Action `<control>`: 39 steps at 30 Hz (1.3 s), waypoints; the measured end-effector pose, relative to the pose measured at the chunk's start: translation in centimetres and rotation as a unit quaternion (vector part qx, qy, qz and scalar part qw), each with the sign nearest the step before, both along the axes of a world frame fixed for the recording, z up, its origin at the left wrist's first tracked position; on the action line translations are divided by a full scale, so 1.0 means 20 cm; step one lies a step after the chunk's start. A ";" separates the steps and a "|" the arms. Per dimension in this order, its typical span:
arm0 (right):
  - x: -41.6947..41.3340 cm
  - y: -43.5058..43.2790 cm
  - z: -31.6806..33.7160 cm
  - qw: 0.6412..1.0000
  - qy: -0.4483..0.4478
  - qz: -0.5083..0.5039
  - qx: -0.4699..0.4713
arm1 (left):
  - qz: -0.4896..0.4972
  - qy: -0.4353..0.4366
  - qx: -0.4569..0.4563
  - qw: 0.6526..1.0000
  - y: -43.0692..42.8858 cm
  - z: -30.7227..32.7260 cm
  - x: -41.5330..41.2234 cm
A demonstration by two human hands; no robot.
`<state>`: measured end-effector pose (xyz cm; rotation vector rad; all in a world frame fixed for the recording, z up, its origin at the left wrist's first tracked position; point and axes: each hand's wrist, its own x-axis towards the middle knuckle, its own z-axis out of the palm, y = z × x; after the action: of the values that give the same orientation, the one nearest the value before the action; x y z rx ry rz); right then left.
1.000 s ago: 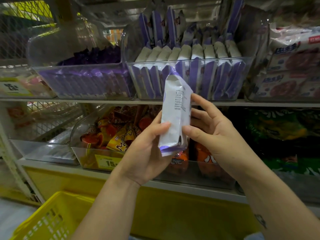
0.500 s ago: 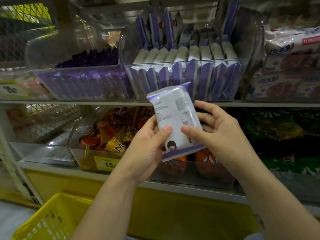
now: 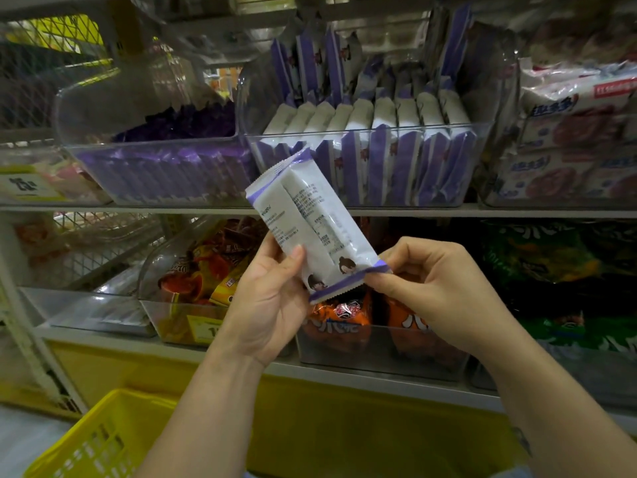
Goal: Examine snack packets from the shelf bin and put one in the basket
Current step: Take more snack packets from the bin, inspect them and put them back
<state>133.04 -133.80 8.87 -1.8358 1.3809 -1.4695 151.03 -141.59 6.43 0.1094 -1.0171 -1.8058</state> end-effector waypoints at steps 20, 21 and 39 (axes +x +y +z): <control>-0.08 -0.05 -0.07 0.979 0.160 -0.014 0.121 | 0.157 -0.202 -0.166 0.952 -0.01 0.00 0.01; -0.08 -0.05 -0.06 0.986 0.133 0.011 0.105 | 0.148 -0.214 -0.171 0.950 -0.01 0.00 0.01; 0.08 0.00 -0.03 0.984 -0.075 -0.121 -0.111 | 0.329 -0.326 -0.268 0.845 0.13 -0.05 -0.20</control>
<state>134.67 -133.78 8.20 -1.6870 1.4556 -1.9117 147.00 -139.04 5.45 0.6752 -1.6761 -0.7988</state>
